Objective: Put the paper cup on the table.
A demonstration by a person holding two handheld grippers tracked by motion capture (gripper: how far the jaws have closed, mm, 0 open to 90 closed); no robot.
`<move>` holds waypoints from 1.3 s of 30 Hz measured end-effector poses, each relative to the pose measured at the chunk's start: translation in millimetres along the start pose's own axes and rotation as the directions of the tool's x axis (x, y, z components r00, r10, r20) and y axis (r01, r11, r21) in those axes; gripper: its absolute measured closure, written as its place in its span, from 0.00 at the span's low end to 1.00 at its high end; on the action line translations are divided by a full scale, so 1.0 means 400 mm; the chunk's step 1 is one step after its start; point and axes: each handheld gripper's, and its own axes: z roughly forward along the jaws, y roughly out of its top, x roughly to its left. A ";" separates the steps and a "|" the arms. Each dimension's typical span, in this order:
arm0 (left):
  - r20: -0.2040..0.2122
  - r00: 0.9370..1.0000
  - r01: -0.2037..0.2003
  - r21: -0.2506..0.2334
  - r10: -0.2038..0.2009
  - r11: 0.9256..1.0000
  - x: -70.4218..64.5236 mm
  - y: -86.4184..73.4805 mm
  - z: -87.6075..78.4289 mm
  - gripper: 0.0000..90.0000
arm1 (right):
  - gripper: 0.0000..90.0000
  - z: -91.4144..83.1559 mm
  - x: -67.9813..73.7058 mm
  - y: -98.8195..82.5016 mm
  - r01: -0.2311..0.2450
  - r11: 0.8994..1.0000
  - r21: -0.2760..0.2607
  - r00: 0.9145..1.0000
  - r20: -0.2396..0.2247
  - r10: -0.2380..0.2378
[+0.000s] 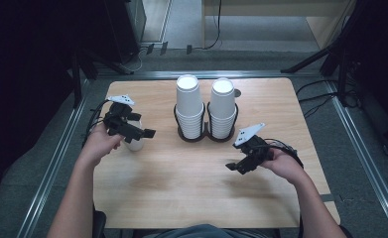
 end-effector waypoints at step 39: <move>0.035 0.983 -0.183 0.084 0.180 0.980 -0.180 0.023 0.216 0.00 | 0.20 -0.004 0.023 0.004 -0.025 0.999 -0.022 1.000 -0.003 0.025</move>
